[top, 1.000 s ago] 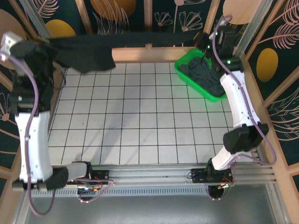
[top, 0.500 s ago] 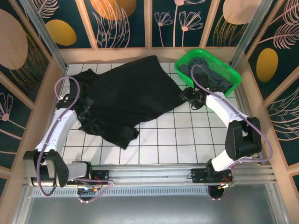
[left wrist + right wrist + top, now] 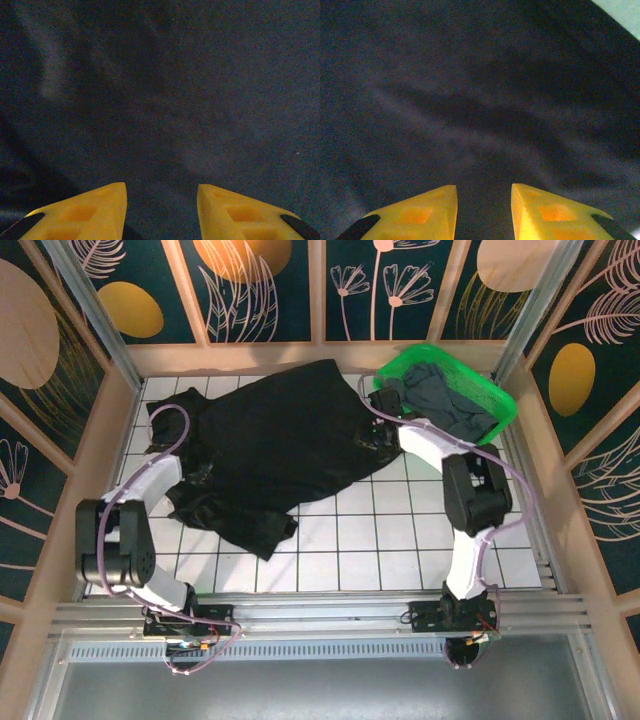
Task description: Fold and stack the t-shirts
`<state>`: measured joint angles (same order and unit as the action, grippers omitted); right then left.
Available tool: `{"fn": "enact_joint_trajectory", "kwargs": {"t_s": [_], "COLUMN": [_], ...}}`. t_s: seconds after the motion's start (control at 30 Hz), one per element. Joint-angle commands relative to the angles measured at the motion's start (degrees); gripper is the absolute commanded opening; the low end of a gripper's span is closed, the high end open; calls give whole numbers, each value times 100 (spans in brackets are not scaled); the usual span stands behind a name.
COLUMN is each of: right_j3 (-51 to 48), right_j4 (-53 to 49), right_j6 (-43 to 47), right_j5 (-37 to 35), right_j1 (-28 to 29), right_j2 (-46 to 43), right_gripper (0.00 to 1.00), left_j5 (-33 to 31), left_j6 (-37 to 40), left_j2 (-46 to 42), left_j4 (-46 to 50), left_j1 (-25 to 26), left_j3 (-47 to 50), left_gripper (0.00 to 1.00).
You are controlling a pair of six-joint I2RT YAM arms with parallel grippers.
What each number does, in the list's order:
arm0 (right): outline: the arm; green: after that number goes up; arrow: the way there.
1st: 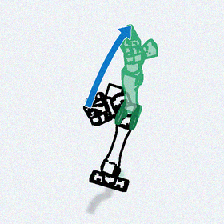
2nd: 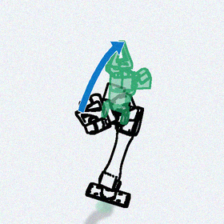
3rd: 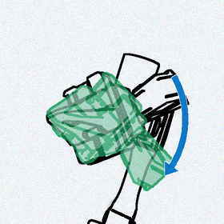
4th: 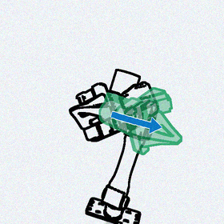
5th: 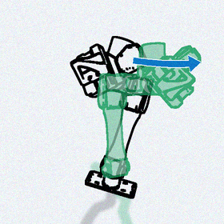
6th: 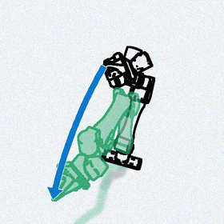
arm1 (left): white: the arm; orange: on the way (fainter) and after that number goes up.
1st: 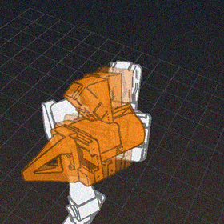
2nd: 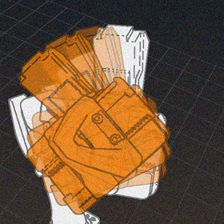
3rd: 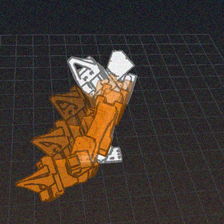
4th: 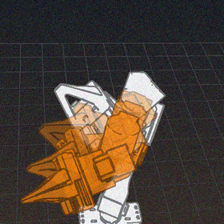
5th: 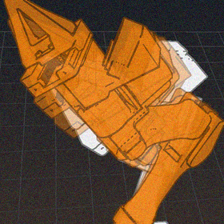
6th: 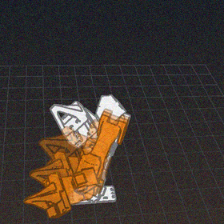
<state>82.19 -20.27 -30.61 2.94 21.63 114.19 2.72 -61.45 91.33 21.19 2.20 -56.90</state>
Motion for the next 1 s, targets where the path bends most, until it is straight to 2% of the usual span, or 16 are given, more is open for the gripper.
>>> {"fn": "enact_joint_trajectory", "kwargs": {"t_s": [0.0,0.1,0.2,0.57,0.77,0.97], "right_j3": [693,1226,1175,-1363,-2371,-2213], "right_j4": [-334,-1140,-1587,-1642,-1438,-1341], "right_j6": [196,220,240,-311,-635,-866], "right_j5": [-203,-364,-503,-414,-87,277], "right_j1": [-154,-204,-211,-308,-348,-341], "right_j2": [667,1212,1338,-79,-729,-757], "right_gripper": [34,33,32,30,30,30], "left_j5": [170,-157,-493,-1054,-1424,-1676], "left_j6": [-557,-300,-88,959,1612,2420], "left_j2": [528,937,921,724,1176,1838], "left_j4": [-267,-35,69,500,708,594], "left_j1": [-18,-18,-18,-26,-94,-131], "left_j3": [-72,-225,-130,347,-300,-1322], "left_gripper": [41,42,41,42,42,48]}}
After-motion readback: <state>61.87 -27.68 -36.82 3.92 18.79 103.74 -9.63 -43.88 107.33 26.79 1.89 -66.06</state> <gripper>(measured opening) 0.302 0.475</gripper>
